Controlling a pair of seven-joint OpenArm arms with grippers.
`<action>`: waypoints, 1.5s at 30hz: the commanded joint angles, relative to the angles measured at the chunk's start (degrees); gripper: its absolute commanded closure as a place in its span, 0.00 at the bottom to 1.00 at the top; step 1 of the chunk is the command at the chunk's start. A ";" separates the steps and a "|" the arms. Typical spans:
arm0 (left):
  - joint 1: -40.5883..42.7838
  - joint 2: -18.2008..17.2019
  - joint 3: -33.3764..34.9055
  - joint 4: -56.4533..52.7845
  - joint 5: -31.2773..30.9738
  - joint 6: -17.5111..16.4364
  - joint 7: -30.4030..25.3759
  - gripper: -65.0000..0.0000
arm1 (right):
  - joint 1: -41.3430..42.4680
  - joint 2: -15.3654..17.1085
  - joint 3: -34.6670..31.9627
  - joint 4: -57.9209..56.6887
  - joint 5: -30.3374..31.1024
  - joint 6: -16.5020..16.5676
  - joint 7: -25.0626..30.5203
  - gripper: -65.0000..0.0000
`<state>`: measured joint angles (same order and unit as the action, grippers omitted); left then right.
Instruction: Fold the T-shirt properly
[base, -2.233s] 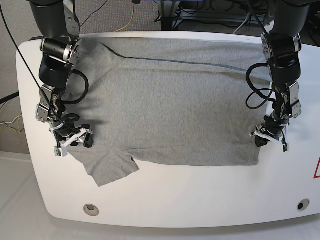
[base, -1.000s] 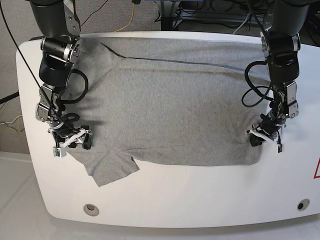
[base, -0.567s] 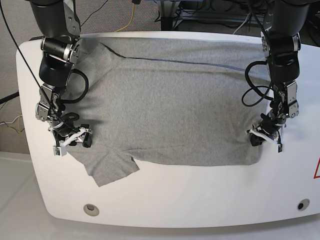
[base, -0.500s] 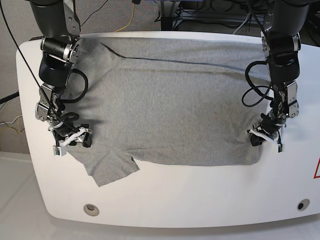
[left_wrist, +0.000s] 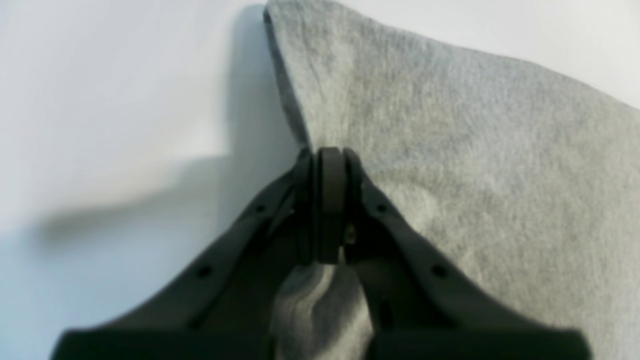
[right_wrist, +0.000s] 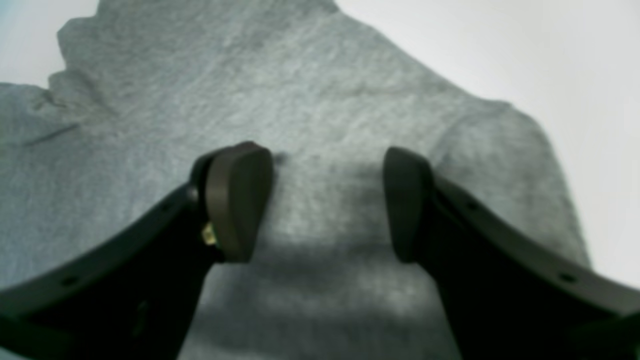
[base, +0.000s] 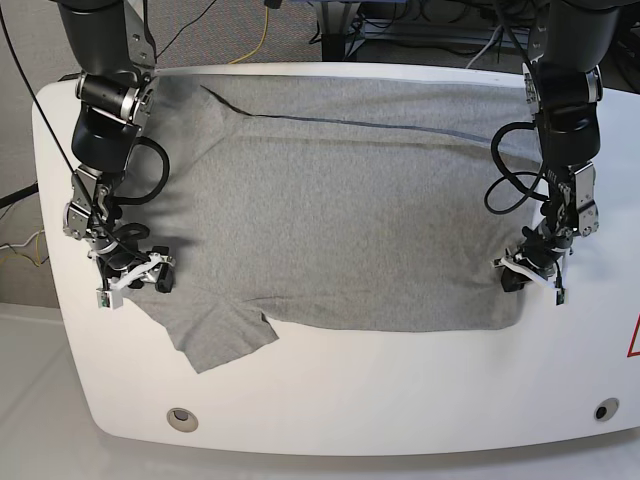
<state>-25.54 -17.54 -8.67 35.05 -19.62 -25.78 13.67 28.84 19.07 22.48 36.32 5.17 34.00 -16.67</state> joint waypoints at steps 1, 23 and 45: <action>-0.94 -0.41 -0.02 0.65 0.62 -0.01 0.97 1.00 | 1.24 2.64 0.07 -0.11 1.36 -0.95 1.58 0.42; -0.67 -0.42 0.11 1.03 0.42 0.12 2.33 1.00 | 0.25 0.80 0.47 9.57 1.67 1.16 -0.34 0.42; -0.01 -0.77 -0.07 1.79 -0.26 0.33 2.16 0.95 | 2.24 1.04 0.47 5.55 0.45 0.74 0.63 0.41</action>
<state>-24.80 -17.54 -8.69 36.10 -20.38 -25.74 14.96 29.15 19.07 22.87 42.28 5.63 34.52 -18.44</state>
